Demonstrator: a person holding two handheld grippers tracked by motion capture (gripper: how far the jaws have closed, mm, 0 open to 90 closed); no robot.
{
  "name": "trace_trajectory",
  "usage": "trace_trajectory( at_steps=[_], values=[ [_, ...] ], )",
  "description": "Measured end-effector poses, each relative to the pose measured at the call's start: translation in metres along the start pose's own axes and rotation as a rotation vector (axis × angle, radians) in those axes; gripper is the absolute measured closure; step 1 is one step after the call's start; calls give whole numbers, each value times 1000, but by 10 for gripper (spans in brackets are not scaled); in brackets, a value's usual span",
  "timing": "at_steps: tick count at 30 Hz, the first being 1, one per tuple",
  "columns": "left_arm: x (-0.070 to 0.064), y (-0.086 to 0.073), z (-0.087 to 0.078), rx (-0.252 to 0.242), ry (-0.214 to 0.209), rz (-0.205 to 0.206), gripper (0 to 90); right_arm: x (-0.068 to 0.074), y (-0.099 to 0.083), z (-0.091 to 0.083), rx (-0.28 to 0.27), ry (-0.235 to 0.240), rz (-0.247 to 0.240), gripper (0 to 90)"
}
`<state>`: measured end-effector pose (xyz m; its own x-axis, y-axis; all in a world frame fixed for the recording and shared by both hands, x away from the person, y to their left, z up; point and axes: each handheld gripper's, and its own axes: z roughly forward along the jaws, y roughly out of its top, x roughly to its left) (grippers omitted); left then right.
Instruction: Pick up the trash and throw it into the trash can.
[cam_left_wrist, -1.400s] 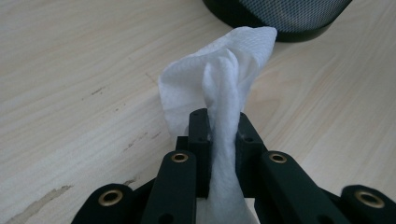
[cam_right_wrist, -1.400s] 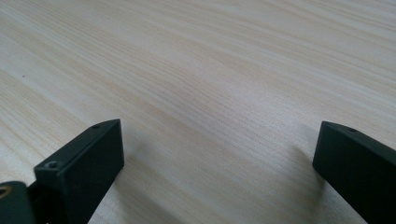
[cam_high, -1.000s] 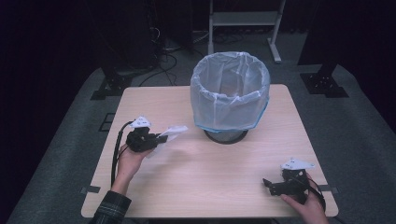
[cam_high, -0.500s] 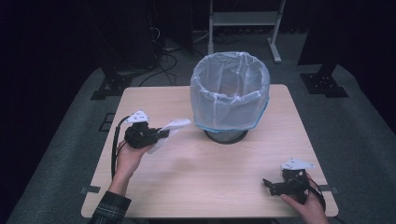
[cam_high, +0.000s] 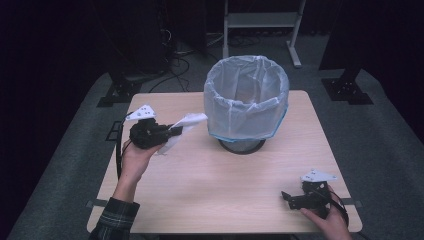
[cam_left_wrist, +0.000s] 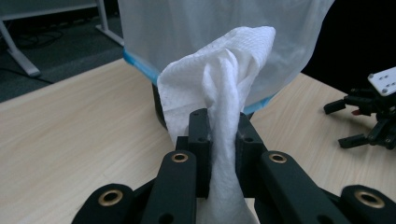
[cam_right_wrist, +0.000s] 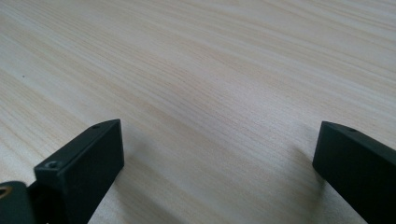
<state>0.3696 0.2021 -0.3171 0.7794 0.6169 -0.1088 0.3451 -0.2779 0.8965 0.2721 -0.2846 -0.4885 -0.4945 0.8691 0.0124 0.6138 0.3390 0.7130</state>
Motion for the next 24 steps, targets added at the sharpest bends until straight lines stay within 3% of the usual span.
trace_trajectory(
  at_steps=[13,24],
  values=[
    [-4,40,-2,-35,-2,34,814,0,0,0,0,0,-1,5],
    [-3,74,11,-58,-29,42,814,0,0,0,0,0,0,5]
  ],
)
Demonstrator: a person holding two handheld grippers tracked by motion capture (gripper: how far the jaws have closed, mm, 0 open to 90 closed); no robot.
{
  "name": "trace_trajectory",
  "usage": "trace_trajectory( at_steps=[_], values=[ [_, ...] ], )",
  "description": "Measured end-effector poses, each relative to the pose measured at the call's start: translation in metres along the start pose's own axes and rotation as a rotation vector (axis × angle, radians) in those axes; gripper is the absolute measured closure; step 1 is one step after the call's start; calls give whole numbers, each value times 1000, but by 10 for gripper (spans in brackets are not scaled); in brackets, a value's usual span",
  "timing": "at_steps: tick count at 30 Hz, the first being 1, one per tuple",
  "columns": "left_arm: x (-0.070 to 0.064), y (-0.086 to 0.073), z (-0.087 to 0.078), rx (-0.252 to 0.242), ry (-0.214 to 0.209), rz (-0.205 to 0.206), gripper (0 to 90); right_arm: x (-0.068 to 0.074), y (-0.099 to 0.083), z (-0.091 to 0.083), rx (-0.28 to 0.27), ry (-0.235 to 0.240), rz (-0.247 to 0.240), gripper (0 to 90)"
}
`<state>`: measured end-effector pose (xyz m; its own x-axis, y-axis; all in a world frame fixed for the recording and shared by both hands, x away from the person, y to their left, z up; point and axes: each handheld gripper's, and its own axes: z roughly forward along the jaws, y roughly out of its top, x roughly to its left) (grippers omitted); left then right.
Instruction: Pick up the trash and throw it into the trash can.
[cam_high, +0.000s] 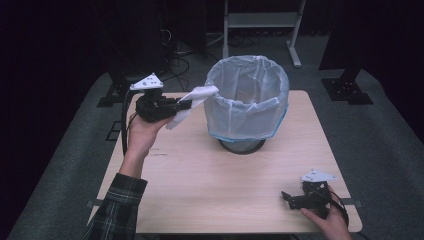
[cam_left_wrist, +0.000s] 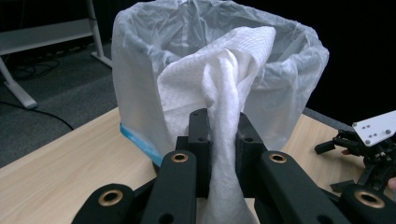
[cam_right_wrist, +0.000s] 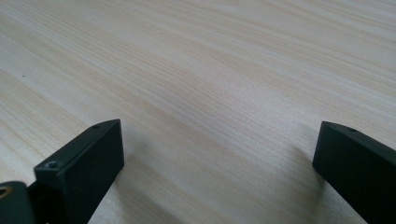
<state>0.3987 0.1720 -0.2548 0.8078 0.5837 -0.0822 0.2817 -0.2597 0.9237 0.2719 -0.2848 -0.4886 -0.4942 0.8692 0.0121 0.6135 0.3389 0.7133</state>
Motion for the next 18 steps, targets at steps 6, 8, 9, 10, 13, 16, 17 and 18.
trace_trajectory(
  at_steps=[6,8,9,10,13,16,17,18],
  values=[
    [0,16,6,-12,-3,9,814,0,0,0,0,0,0,5],
    [-1,21,8,-15,-3,13,814,0,0,0,0,0,0,5],
    [-1,24,10,-14,-3,15,814,0,0,0,0,0,0,5],
    [-1,26,12,-14,-4,17,814,0,0,0,0,0,0,4],
    [-1,31,15,-17,-5,22,814,0,0,0,0,0,0,5],
    [-2,40,23,-16,-6,31,814,0,0,0,0,0,0,5],
    [-2,40,23,-16,-6,31,814,0,0,0,0,0,0,4],
    [-2,45,28,-18,-10,33,815,0,0,0,0,0,0,5]
  ],
)
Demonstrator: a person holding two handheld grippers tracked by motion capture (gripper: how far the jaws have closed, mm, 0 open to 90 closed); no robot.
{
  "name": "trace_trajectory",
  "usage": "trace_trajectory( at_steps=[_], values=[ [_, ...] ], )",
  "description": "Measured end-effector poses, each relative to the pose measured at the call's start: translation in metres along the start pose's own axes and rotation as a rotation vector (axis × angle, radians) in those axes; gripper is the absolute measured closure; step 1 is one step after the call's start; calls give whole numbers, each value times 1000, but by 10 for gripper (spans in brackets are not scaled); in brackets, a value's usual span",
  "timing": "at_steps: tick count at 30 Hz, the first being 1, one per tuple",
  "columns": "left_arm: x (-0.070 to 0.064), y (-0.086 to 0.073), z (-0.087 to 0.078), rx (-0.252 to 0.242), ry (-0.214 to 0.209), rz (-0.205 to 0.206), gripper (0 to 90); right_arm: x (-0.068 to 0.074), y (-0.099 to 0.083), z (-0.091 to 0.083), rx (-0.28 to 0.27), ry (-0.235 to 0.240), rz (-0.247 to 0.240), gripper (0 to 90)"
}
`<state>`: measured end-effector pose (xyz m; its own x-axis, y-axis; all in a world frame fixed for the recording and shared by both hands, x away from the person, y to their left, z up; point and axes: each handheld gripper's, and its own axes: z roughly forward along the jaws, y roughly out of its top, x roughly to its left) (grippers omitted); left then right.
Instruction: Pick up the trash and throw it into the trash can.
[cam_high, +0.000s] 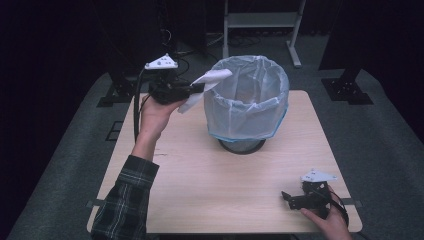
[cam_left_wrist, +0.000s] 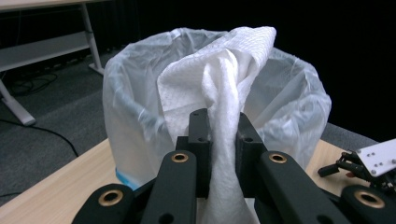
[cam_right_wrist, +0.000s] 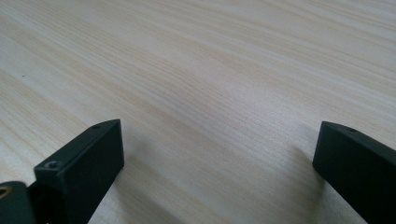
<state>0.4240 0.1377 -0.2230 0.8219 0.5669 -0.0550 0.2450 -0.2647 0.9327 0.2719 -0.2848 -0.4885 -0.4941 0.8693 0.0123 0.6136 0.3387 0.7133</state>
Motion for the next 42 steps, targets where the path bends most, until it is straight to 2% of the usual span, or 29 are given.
trace_trajectory(
  at_steps=[14,28,37,40,41,42],
  values=[
    [-1,30,37,1,-24,14,814,0,0,0,0,1,0,4],
    [8,44,83,2,-47,-13,815,0,0,0,0,4,-1,4],
    [8,53,111,11,-56,-10,814,0,0,0,0,6,-3,5],
    [7,54,116,14,-60,-6,812,-1,0,0,-1,7,-4,5],
    [6,54,117,10,-61,-10,790,-1,0,0,0,7,-3,4],
    [6,54,118,12,-57,-16,732,-1,0,0,0,7,-4,5]
  ],
)
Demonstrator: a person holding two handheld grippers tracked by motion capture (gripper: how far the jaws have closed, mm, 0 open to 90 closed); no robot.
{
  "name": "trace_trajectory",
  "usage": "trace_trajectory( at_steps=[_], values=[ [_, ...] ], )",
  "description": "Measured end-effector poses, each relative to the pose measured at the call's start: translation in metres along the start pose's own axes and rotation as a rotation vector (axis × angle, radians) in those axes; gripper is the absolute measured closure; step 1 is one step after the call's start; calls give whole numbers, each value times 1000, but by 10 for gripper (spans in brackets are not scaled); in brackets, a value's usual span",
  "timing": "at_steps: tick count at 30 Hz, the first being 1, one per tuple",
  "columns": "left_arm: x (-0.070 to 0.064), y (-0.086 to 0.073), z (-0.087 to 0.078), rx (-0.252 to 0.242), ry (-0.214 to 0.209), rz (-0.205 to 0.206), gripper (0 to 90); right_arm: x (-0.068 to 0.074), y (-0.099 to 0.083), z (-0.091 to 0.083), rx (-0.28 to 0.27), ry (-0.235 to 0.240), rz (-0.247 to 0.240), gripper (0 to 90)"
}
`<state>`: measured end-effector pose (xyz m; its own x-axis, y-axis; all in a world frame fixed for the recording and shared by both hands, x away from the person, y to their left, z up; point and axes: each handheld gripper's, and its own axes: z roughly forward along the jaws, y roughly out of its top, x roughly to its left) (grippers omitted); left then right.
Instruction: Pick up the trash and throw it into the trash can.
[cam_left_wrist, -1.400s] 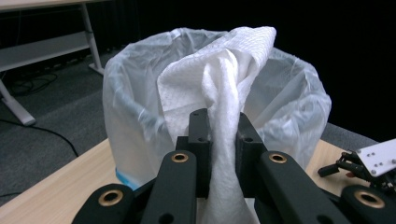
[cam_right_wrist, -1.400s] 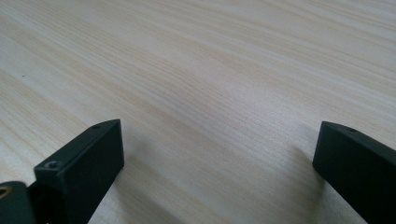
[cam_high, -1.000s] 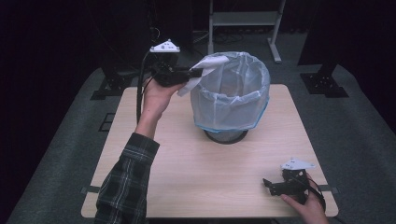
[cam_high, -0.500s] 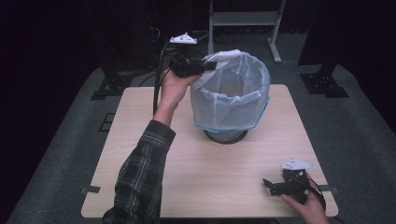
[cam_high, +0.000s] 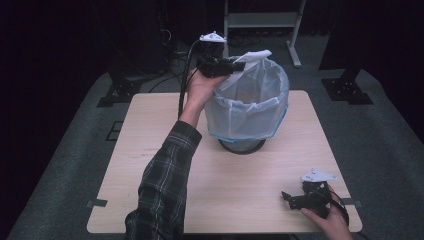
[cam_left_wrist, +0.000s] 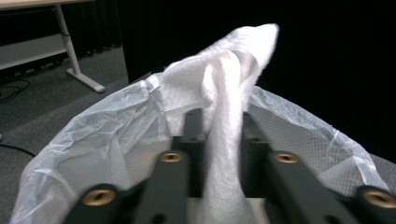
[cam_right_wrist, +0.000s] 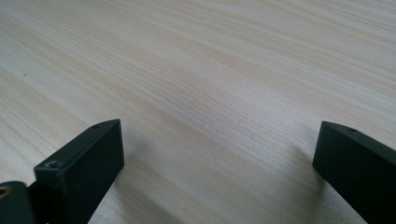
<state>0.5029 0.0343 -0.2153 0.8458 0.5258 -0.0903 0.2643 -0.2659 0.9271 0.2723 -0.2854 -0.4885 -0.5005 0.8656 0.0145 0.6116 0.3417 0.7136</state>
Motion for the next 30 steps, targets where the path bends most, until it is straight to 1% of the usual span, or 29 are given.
trace_trajectory(
  at_steps=[1,3,5,7,11,15,17,20,22,23,24,25,28,29,30],
  values=[
    [0,0,1,-3,10,-3,667,0,0,0,0,0,1,5],
    [-1,0,2,-8,29,1,607,0,0,0,1,0,1,4],
    [-1,-1,3,-12,36,-5,497,0,0,0,0,0,0,4],
    [-1,-2,2,-10,57,3,405,0,0,0,0,0,0,4],
    [-2,-4,0,-10,52,1,352,0,0,0,0,0,0,4],
    [-3,-5,-6,6,48,0,286,0,0,0,0,-1,-2,5],
    [-7,-8,-13,2,58,3,262,0,0,0,1,0,-1,4],
    [-9,-10,-19,21,68,13,196,0,0,0,1,0,-2,5],
    [-10,-12,-25,21,76,14,176,0,0,0,0,0,-1,4],
    [-11,-13,-28,29,78,14,163,0,0,0,1,0,-1,4],
    [-12,-14,-31,28,85,11,136,0,0,0,0,0,-1,5],
    [-13,-15,-34,35,95,13,112,0,0,0,0,0,-1,4],
    [-15,-19,-44,39,109,24,77,0,0,0,0,0,-1,4],
    [-15,-19,-44,39,109,24,61,0,0,0,1,0,-1,4],
    [-16,-22,-49,46,116,27,36,0,0,0,0,0,-3,4]
  ],
)
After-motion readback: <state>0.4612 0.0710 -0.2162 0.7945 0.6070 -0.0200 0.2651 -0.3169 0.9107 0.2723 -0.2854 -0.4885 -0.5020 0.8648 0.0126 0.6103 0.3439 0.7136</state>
